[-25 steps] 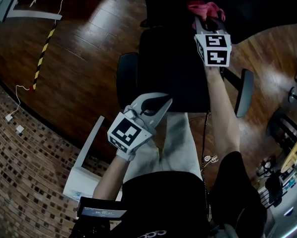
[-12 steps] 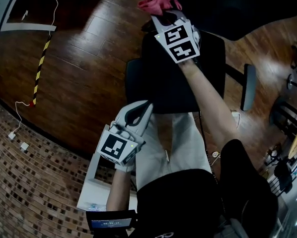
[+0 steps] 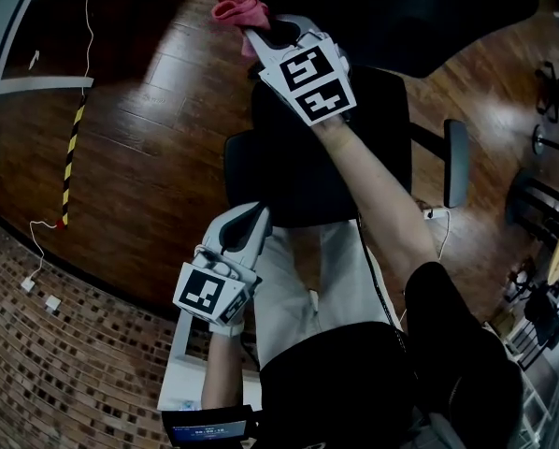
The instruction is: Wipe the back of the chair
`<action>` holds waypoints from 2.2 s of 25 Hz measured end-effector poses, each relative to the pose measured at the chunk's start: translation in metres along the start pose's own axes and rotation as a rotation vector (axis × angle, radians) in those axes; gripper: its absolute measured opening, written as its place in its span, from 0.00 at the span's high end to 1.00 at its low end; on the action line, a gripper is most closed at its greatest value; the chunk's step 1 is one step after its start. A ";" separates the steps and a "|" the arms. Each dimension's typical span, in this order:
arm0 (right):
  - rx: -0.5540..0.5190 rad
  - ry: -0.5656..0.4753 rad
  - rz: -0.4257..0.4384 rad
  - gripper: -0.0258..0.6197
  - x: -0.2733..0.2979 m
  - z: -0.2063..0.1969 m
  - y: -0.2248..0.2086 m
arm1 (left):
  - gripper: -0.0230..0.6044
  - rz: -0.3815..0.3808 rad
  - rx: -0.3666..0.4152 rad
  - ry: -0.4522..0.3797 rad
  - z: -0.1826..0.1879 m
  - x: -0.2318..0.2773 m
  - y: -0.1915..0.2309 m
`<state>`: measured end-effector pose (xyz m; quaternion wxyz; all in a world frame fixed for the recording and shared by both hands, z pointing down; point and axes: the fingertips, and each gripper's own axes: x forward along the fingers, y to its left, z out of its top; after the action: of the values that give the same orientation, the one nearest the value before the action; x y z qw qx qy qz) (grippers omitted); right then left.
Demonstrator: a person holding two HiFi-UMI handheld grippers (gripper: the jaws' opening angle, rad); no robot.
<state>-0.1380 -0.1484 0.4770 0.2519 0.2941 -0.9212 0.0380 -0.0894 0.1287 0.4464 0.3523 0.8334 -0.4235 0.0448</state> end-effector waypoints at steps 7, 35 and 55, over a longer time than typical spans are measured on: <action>0.057 0.000 -0.095 0.89 -0.041 -0.024 -0.074 | 0.98 -0.052 0.025 0.045 -0.001 0.037 -0.019; 0.195 0.213 -0.708 0.89 -0.287 -0.169 -0.349 | 0.98 -0.196 0.088 0.139 -0.012 0.118 -0.096; -0.041 0.115 -0.473 0.89 -0.155 -0.037 -0.219 | 0.98 -0.095 0.045 0.032 -0.012 0.049 -0.053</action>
<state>0.1100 -0.2401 0.4171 0.3118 0.4938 -0.8114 -0.0242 -0.0158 0.1239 0.4445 0.3420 0.8595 -0.3764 0.0510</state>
